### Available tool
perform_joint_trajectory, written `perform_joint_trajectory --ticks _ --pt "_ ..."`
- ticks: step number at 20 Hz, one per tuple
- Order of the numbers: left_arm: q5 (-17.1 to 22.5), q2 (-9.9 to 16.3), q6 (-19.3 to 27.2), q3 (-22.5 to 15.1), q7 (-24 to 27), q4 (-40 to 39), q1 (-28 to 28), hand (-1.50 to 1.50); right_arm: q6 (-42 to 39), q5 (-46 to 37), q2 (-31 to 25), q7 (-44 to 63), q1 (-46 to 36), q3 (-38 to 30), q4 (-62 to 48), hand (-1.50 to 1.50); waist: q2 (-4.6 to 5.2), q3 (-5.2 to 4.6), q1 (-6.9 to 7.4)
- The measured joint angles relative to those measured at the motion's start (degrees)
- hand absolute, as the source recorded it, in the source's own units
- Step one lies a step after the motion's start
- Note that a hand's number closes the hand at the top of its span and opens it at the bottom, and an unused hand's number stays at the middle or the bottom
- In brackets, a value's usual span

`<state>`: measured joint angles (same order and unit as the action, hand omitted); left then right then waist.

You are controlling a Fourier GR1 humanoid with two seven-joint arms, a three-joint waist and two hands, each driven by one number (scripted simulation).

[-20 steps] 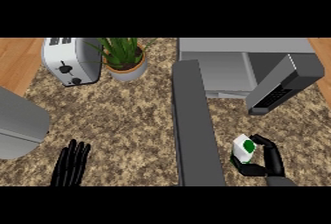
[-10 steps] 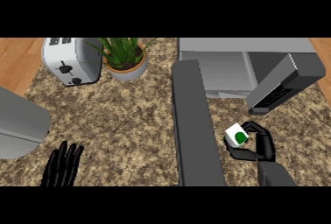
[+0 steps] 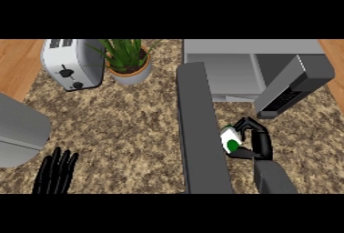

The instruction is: Pick up the milk, place it into the microwave and close the microwave

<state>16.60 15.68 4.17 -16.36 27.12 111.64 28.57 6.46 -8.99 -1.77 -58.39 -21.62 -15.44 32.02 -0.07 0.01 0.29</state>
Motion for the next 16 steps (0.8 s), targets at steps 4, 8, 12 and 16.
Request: perform_joint_trajectory --ticks 4,8,12,16 --pt "0.68 0.12 -1.64 1.43 1.37 -1.86 0.59 -1.50 4.45 1.65 0.88 3.26 0.17 4.15 5.17 1.50 -0.07 -0.02 -0.05" --pt "0.55 -0.40 -2.57 2.25 1.56 -3.42 -0.23 -1.50 8.76 2.41 1.04 7.73 -1.09 6.50 8.43 1.50 -0.02 -0.02 -0.03" --pt "0.25 -0.91 -2.72 2.90 0.80 -3.29 -0.84 -1.50 12.03 1.87 0.57 10.64 -4.95 6.08 7.36 1.50 0.06 -0.01 0.15" --pt "0.19 -1.70 -3.49 3.51 1.16 -5.08 -1.85 -1.50 14.52 0.95 -0.52 13.81 -9.86 5.59 3.59 1.50 0.15 0.00 0.36"
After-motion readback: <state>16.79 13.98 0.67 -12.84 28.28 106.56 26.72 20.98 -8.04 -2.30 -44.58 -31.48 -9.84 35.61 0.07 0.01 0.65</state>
